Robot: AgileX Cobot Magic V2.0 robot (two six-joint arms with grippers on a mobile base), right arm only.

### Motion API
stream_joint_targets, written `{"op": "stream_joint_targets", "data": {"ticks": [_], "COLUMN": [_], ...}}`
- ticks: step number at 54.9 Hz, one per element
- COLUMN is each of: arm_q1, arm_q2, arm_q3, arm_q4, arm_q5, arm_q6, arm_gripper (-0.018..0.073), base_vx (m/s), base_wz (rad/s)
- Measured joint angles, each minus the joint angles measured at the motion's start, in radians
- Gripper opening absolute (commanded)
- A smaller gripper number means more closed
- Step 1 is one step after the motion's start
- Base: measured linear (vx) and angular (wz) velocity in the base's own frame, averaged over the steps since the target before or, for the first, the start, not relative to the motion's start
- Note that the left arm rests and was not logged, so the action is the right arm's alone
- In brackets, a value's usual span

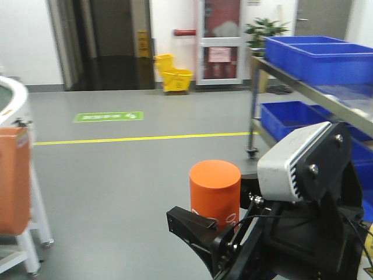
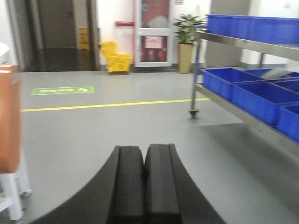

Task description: Grab orange capacitor from left shelf to right conveyor

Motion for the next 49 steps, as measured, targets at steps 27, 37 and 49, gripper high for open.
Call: {"op": "stream_joint_targets", "data": {"ticks": [27,37,49], "arm_q1": [0.000,0.000,0.000], "arm_q2": [0.000,0.000,0.000], "arm_q3": [0.000,0.000,0.000], "arm_q4": [0.000,0.000,0.000], "arm_q5": [0.000,0.000,-0.001], "arm_q6": [0.000,0.000,0.000], "arm_gripper": [-0.0007,-0.0007,-0.0007], "base_vx": [0.21,0.27,0.33], "base_wz": [0.54,0.34,0.21]}}
